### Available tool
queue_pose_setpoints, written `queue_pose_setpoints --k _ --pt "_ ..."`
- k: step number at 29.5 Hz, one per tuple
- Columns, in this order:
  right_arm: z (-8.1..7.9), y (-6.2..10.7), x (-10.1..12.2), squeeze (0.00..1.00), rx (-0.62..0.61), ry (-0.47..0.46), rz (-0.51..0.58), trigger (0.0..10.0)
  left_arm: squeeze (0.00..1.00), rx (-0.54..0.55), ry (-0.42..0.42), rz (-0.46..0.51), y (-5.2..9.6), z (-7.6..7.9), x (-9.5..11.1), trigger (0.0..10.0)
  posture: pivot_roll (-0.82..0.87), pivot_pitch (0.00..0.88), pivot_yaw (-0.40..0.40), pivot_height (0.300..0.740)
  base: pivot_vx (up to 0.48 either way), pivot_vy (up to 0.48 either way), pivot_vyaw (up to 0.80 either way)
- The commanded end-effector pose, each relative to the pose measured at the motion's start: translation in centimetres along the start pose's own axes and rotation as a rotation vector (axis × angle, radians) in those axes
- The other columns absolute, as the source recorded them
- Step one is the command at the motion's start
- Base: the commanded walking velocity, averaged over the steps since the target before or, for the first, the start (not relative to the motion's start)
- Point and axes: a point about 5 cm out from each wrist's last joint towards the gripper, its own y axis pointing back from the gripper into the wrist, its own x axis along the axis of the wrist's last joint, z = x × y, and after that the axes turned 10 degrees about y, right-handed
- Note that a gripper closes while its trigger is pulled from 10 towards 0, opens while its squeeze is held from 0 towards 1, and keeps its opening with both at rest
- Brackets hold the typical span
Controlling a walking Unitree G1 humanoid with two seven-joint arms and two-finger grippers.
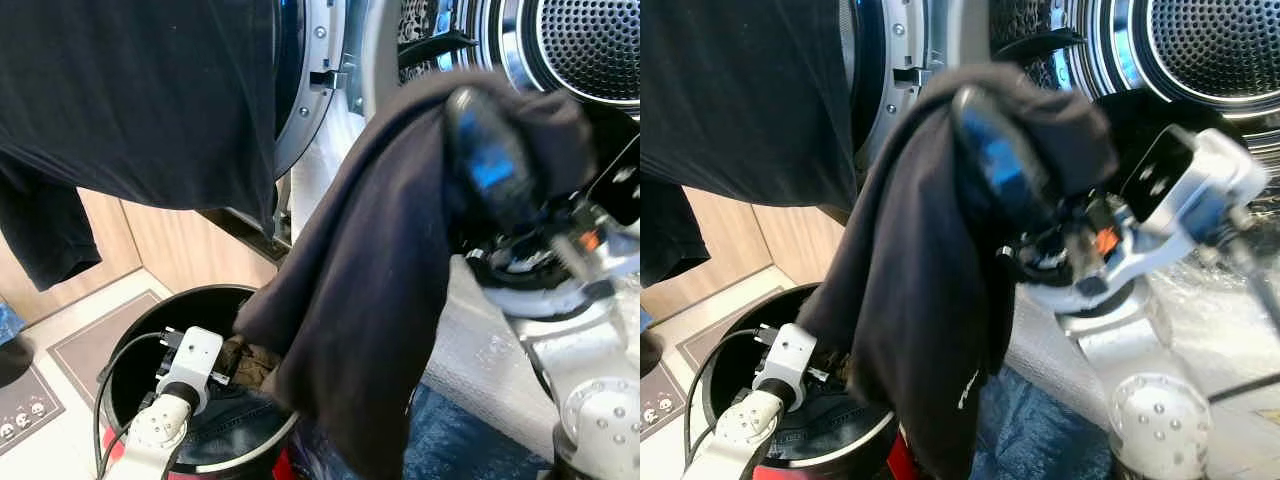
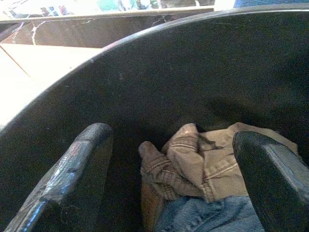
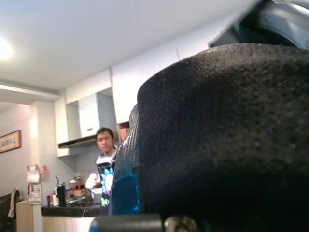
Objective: Clothes washing
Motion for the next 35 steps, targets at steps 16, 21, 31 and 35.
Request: queue_pose_setpoints --k 16,21,31,35 --pt "0.4 -1.5 3.6 0.00 0.069 0.128 0.101 0.0 0.00 -0.015 -0.005 0.003 -0.4 0.2 0.0 10.0 0.15 0.039 -0.063 0.740 0.000 0.000 0.00" --pt "2.0 -3.0 6.5 0.00 0.068 0.229 0.151 0.0 0.00 -0.022 -0.011 -0.001 -0.5 0.1 0.0 10.0 0.15 0.030 -0.055 0.740 0.000 0.000 0.00" --pt "6.1 -6.5 10.6 0.00 0.057 0.405 0.186 0.0 0.00 -0.028 -0.013 -0.004 -0.7 0.2 0.0 10.0 0.15 0.022 -0.050 0.740 0.000 0.000 0.00" --pt "8.8 -8.3 12.2 0.00 -0.016 0.446 0.195 0.0 0.00 -0.032 -0.011 -0.011 -0.6 0.2 -0.2 10.0 0.14 0.021 -0.050 0.740 0.000 0.000 0.00"
